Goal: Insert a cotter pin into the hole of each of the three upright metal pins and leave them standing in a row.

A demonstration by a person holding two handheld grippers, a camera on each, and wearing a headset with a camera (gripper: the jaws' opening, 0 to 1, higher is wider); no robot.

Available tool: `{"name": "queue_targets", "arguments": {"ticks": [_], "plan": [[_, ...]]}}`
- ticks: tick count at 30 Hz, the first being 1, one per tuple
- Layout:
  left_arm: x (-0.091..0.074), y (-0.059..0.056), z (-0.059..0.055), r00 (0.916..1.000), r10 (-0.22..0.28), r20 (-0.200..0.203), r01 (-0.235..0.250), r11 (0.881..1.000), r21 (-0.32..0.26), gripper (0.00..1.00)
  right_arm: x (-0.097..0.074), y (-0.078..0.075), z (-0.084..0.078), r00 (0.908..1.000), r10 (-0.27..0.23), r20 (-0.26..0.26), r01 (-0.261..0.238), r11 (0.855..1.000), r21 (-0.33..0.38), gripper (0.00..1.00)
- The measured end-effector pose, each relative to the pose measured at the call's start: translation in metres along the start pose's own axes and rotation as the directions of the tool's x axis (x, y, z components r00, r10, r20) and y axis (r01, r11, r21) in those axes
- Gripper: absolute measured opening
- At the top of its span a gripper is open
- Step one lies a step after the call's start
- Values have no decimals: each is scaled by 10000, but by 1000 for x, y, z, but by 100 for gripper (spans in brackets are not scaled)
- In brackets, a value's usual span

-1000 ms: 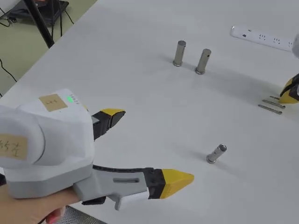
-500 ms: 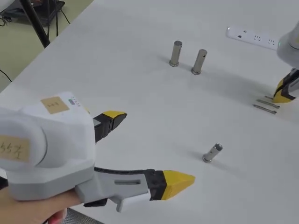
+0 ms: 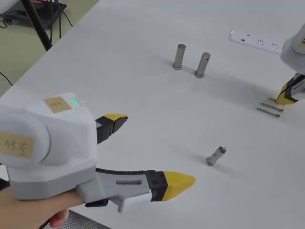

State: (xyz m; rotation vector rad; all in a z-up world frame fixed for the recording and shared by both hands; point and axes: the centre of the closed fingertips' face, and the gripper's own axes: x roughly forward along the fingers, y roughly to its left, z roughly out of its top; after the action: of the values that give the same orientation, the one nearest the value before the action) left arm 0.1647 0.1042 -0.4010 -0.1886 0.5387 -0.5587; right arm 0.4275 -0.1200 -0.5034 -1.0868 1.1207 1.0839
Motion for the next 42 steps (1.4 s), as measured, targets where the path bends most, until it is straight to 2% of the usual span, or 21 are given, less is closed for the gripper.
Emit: {"name": "queue_targets", "arguments": {"ticks": [3, 4, 5, 6, 11, 14, 16, 18, 20, 22, 24, 26, 29, 32, 35, 40, 41, 42], "plan": [[-1, -1, 1, 10000, -45, 10, 45, 10000, 8, 96, -1, 2, 0, 9998, -81, 166, 74, 9991, 410, 0], [-2, -2, 1, 10000, -42, 18, 42, 10000, 30, 96, -1, 2, -2, 9999, -119, 84, 115, 9986, 523, 0], [-2, -2, 2, 10000, -37, 27, 37, 10000, 52, 96, -2, 1, -6, 9995, -265, -182, 279, 9964, 805, 0], [-2, -2, 3, 10000, -32, 38, 32, 10000, 78, 96, -3, 0, -10, 9983, -364, -465, 400, 9961, 788, 0], [-4, -2, 6, 10000, -28, 90, 27, 9998, 178, 96, -5, 5, -16, 9978, -442, -491, 489, 9938, 995, 0], [-6, -2, 7, 9999, -35, 105, 32, 9997, 244, 96, -18, 11, -15, 9982, -571, -171, 589, 9890, 1356, 0], [-6, -3, 8, 9999, -29, 96, 27, 9997, 224, 97, -28, 12, -14, 9969, -777, 93, 757, 9879, 1356, 0], [-7, -4, 8, 9999, -67, 97, 65, 9997, 241, 97, -40, 11, -13, 9940, -1045, 320, 993, 9858, 1352, 0], [-7, -5, 10, 9998, -124, 134, 120, 9995, 300, 97, -49, 13, -12, 9925, -1113, 514, 1034, 9852, 1367, 0], [-8, -6, 10, 9998, -143, 155, 137, 9992, 368, 97, -57, 9, -9, 9874, -1327, 867, 1200, 9831, 1379, 0], [-9, -7, 11, 9997, -169, 157, 162, 9991, 398, 97, -69, 10, -2, 9793, -1540, 1310, 1357, 9810, 1387, 0], [-10, -7, 12, 9997, -183, 154, 177, 9990, 407, 97, -84, 20, 6, 9674, -1827, 1751, 1588, 9770, 1423, 0], [-12, -6, 16, 9996, -153, 250, 144, 9993, 355, 97, -103, 30, 20, 9379, -2217, 2669, 1798, 9685, 1724, 0], [-14, -7, 20, 9991, -234, 356, 221, 9991, 371, 97, -108, 36, 25, 9172, -2417, 3167, 1876, 9633, 1920, 0], [-16, -10, 25, 9982, -380, 473, 364, 9987, 350, 97, -112, 49, 25, 9096, -2546, 3282, 2015, 9614, 1874, 0], [-19, -13, 37, 9957, -538, 750, 509, 9979, 396, 97, -122, 67, 29, 8828, -2824, 3753, 2265, 9560, 1864, 0], [-19, -13, 39, 9950, -540, 836, 514, 9981, 333, 97, -126, 70, 32, 8730, -2923, 3903, 2360, 9537, 1863, 0], [-20, -12, 41, 9946, -545, 884, 521, 9982, 292, 96, -132, 72, 36, 8535, -3190, 4122, 2600, 9460, 1937, 0]]}}
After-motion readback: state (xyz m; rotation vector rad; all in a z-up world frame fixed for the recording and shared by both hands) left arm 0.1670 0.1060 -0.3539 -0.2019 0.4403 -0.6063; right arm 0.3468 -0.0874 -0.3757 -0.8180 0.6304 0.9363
